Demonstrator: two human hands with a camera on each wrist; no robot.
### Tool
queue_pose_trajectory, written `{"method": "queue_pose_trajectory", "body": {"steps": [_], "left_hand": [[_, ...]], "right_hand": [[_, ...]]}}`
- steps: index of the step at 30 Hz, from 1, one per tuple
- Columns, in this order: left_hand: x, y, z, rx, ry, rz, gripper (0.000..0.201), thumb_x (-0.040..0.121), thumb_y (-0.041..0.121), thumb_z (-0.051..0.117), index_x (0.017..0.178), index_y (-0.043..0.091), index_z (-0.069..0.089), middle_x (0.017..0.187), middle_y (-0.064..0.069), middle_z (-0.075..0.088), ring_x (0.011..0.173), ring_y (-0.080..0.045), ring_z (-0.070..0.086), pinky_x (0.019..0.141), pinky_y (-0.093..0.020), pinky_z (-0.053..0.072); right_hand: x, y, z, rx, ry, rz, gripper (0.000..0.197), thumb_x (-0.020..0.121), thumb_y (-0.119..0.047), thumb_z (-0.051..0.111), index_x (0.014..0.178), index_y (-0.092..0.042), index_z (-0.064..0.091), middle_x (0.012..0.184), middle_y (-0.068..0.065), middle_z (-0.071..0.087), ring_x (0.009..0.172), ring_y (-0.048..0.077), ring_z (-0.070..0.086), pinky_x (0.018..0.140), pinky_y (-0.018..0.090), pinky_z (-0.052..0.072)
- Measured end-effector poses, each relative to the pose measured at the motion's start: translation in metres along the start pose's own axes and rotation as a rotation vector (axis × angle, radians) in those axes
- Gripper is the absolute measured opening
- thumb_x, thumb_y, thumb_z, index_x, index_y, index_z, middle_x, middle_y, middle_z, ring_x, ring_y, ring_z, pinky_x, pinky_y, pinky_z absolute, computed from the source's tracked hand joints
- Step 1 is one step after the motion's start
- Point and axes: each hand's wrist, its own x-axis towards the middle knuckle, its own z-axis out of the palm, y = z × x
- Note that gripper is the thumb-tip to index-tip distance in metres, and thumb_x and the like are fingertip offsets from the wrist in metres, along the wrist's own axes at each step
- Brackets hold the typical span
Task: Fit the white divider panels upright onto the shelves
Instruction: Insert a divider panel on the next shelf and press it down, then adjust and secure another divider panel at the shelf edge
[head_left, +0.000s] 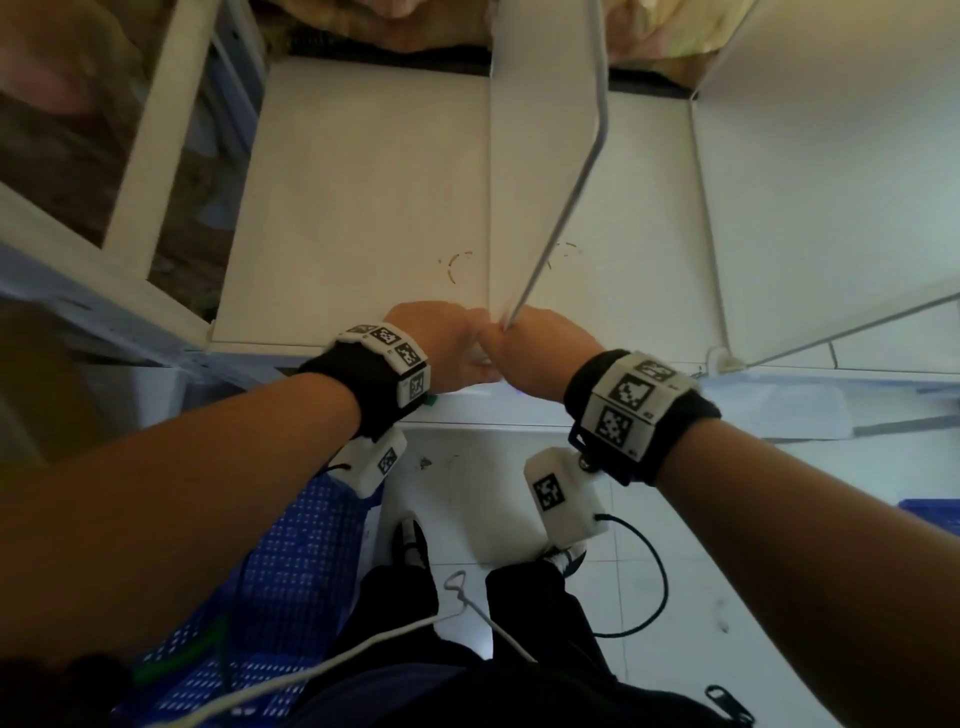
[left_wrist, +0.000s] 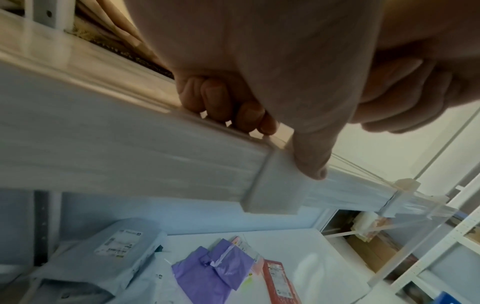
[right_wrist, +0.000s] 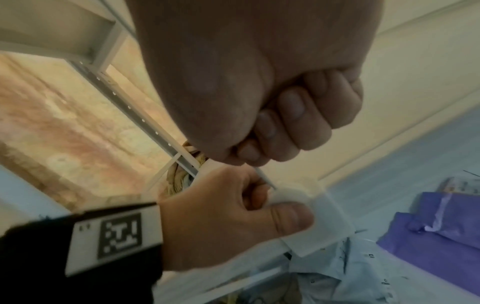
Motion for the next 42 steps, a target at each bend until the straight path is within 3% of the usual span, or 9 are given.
{"method": "queue_pose_trajectory", "body": {"steps": [4,13,17,22,26,31,35,39,42], "left_hand": [[-0.003,0.001,-0.001,0.018,0.007,-0.016,0.036,0.085,0.054,0.050,0.104,0.024,0.056,0.096,-0.002,0.066,0.077,-0.023,0.057,0.073,-0.036,0.050],[0.006,-0.009,0.014,-0.030,0.031,-0.004,0.054,0.081,0.068,0.052,0.111,0.023,0.048,0.102,0.001,0.062,0.079,-0.022,0.055,0.074,-0.036,0.050],[0.008,-0.009,0.019,-0.049,0.078,-0.010,0.059,0.080,0.072,0.052,0.113,0.023,0.048,0.107,0.001,0.063,0.090,-0.024,0.061,0.074,-0.035,0.046],[0.005,-0.003,0.012,-0.065,0.037,-0.054,0.057,0.079,0.068,0.056,0.112,0.023,0.047,0.103,0.002,0.061,0.085,-0.023,0.059,0.078,-0.038,0.051],[0.001,0.000,0.001,-0.088,-0.072,-0.083,0.046,0.080,0.063,0.057,0.095,0.019,0.056,0.094,-0.001,0.064,0.078,-0.021,0.059,0.079,-0.039,0.053],[-0.028,0.014,-0.005,-0.021,-0.112,-0.076,0.042,0.092,0.051,0.044,0.075,0.016,0.060,0.078,-0.009,0.062,0.074,-0.024,0.063,0.069,-0.033,0.051],[-0.047,0.035,0.001,0.056,-0.215,0.065,0.048,0.097,0.041,0.040,0.063,0.010,0.055,0.056,0.000,0.046,0.052,-0.016,0.046,0.062,-0.031,0.044],[-0.038,0.083,-0.007,0.104,-0.205,0.156,0.050,0.098,0.043,0.038,0.061,0.011,0.049,0.056,0.000,0.045,0.054,-0.019,0.042,0.058,-0.031,0.035],[-0.016,0.130,-0.021,0.047,-0.156,0.165,0.045,0.098,0.039,0.043,0.061,0.015,0.042,0.060,0.001,0.041,0.063,-0.025,0.048,0.060,-0.030,0.029]], "right_hand": [[-0.004,-0.002,-0.005,0.017,-0.065,0.016,0.022,0.102,-0.024,0.033,0.093,-0.011,0.048,0.115,0.020,0.061,0.106,0.033,0.059,0.086,0.038,0.046],[0.004,-0.003,0.003,0.067,-0.048,0.092,0.032,0.098,-0.005,0.038,0.126,0.003,0.050,0.113,0.022,0.060,0.108,0.033,0.060,0.074,0.031,0.037],[0.011,-0.001,-0.002,0.060,-0.072,0.104,0.027,0.098,-0.024,0.037,0.076,-0.017,0.050,0.078,0.002,0.050,0.089,0.023,0.051,0.067,0.029,0.040],[0.009,-0.003,0.001,0.088,-0.053,0.126,0.019,0.097,-0.028,0.041,0.091,-0.013,0.051,0.092,0.009,0.053,0.086,0.022,0.049,0.080,0.035,0.045],[-0.007,0.002,0.006,0.148,-0.030,0.109,0.037,0.096,-0.037,0.045,0.070,-0.012,0.051,0.067,0.000,0.051,0.063,0.017,0.049,0.054,0.026,0.034],[-0.055,0.055,0.002,0.153,0.022,0.027,0.029,0.093,-0.036,0.053,0.074,-0.014,0.050,0.066,-0.004,0.047,0.061,0.015,0.043,0.054,0.026,0.033],[-0.091,0.126,0.012,0.101,0.001,0.181,0.029,0.091,-0.037,0.053,0.067,-0.021,0.048,0.067,-0.007,0.049,0.072,0.019,0.049,0.073,0.030,0.039],[-0.119,0.195,0.002,0.080,0.003,0.276,0.033,0.095,-0.029,0.049,0.089,0.000,0.065,0.084,0.009,0.058,0.077,0.020,0.051,0.059,0.023,0.035],[-0.119,0.243,-0.020,0.098,0.118,0.299,0.022,0.093,-0.026,0.049,0.082,-0.009,0.059,0.078,0.003,0.057,0.080,0.022,0.053,0.060,0.025,0.036]]}}
